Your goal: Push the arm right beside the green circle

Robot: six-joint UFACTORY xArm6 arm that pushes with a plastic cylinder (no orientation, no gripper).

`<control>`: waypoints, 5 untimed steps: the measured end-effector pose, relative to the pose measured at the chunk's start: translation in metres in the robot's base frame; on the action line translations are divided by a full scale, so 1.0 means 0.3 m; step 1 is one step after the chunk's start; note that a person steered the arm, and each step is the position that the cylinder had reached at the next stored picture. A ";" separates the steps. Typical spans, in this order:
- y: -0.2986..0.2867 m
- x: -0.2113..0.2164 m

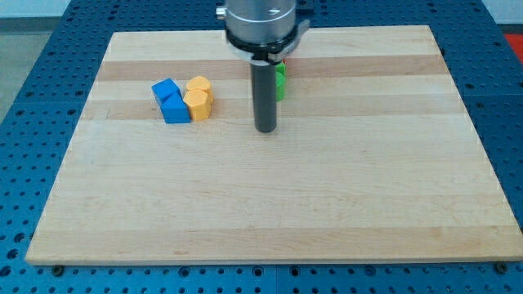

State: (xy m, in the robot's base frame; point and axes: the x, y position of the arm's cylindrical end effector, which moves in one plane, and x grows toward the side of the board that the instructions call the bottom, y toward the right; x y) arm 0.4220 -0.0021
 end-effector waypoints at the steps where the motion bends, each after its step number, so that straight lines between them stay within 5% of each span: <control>1: 0.103 -0.041; 5: 0.179 -0.172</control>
State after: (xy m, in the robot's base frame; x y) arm 0.3704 0.0515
